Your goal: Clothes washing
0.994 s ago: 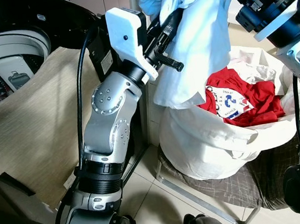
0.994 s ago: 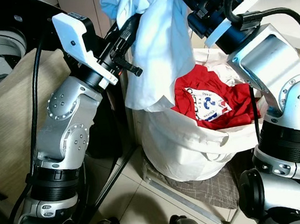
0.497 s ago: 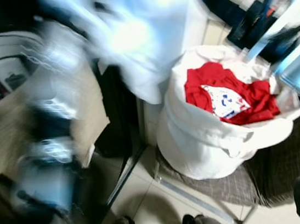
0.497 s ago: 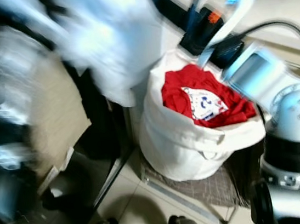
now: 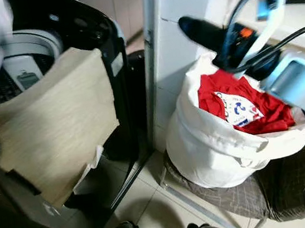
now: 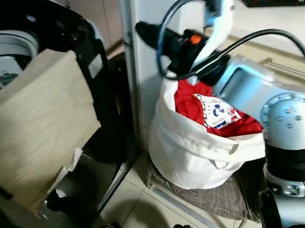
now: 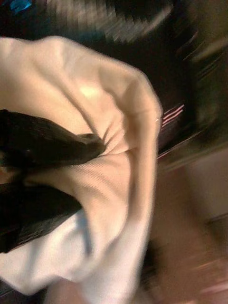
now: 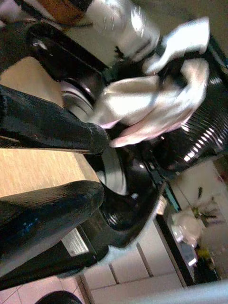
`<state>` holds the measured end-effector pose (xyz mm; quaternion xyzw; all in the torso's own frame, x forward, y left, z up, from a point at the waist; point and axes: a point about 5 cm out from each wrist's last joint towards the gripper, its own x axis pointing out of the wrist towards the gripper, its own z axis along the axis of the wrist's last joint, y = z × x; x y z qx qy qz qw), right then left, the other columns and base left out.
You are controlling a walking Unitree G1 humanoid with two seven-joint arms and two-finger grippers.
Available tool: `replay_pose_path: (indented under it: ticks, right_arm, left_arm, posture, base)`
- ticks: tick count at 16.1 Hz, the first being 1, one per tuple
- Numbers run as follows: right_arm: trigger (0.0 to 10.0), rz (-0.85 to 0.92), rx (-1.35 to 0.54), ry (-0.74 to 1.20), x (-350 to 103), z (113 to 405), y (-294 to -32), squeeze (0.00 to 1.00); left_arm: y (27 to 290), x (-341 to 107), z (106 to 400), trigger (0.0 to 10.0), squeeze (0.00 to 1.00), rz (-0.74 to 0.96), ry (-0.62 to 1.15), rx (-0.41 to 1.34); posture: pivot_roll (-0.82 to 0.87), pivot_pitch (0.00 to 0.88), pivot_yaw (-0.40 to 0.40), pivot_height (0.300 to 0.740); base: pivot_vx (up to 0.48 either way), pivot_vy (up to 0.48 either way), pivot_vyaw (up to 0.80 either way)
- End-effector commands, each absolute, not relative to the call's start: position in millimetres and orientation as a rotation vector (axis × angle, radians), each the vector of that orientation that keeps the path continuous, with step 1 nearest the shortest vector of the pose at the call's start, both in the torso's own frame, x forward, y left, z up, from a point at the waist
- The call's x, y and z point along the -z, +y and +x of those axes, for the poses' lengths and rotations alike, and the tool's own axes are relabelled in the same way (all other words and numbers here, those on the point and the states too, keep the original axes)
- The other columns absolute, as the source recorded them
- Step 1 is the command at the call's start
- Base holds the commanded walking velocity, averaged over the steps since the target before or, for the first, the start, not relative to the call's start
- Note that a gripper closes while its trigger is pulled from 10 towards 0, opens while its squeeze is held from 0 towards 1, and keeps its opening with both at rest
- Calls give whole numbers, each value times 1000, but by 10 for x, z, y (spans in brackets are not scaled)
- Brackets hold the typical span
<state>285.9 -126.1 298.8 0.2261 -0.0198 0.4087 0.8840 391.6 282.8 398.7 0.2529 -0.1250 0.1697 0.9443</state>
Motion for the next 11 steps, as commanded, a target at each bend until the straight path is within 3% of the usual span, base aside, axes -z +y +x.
replay_pose_path:
  ticks: [1, 3, 4, 5, 11]
  right_arm:
    - [10000, 440, -853, -43, -2985, 2837, -1232, 0]
    - [10000, 410, -868, -14, -2926, 2806, -1149, 0]
    - [10000, 403, -873, -13, -2919, 2794, -1138, 0]
    - [10000, 398, -876, -13, -2915, 2780, -1137, 0]
    - [10000, 390, -863, -4, -2890, 2797, -1168, 0]
  left_arm:
    - [2833, -3646, 4001, 10000, 0, 540, -82, -317]
    - [2846, -3071, 4051, 10000, 0, 453, 116, -268]
    - [2849, -3005, 4050, 10000, 63, 468, 151, -265]
    - [2849, -2976, 4049, 10000, 1000, 458, 176, -255]
    - [2898, -3022, 4022, 10000, 1000, 472, 229, -231]
  posture:
    - [-38, 46, -28, 740]
    - [-52, 47, -24, 740]
    - [-56, 47, -23, 740]
    - [-58, 47, -22, 740]
    - [-55, 49, -31, 740]
  base:
    - [0, 0, 0]
    - [0, 0, 0]
    - [0, 0, 0]
    - [0, 0, 0]
    - [0, 0, 0]
